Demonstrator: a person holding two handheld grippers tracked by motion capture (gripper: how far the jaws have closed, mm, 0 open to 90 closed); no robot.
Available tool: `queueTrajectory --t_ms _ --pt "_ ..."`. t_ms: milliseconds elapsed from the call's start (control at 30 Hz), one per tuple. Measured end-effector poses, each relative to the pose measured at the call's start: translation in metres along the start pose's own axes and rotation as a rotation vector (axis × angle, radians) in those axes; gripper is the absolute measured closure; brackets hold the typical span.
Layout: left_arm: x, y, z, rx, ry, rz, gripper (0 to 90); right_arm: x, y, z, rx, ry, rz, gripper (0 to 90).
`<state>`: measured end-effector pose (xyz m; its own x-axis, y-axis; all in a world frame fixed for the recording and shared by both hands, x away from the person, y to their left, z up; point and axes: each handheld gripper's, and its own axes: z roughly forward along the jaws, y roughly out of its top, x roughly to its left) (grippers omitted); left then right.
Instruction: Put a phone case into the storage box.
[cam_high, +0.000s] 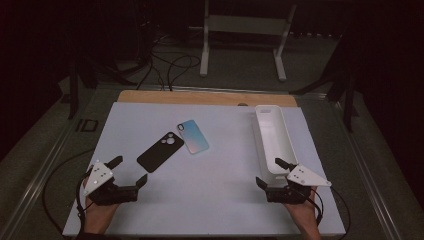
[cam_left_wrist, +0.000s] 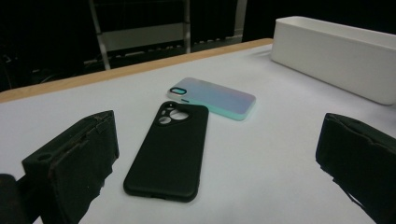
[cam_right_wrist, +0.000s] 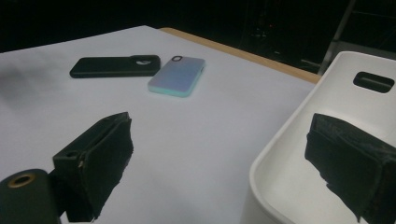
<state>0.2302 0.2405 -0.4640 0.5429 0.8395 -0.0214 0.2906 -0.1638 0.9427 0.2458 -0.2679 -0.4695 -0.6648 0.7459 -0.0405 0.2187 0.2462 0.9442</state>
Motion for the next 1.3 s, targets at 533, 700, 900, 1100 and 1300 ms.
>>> queueTrajectory --t_ms 533,700,900,1100,1300 --pt "0.002 -0.003 0.0 0.004 0.013 -0.006 0.0 0.003 0.001 0.007 0.025 0.01 0.018 7.3" --pt "0.002 -0.003 -0.001 0.0 0.015 -0.01 0.0 0.002 0.004 0.005 0.019 0.007 0.024 7.4" --pt "0.0 -0.004 0.0 0.008 0.021 -0.003 0.0 0.0 0.011 0.005 0.03 -0.001 0.034 7.4" --pt "-0.001 -0.005 0.001 0.014 0.019 -0.001 0.0 0.001 0.016 0.008 0.042 -0.006 0.043 7.4" --pt "-0.001 -0.005 0.001 0.015 0.024 0.002 0.0 0.001 0.026 0.011 0.053 -0.002 0.026 7.4"
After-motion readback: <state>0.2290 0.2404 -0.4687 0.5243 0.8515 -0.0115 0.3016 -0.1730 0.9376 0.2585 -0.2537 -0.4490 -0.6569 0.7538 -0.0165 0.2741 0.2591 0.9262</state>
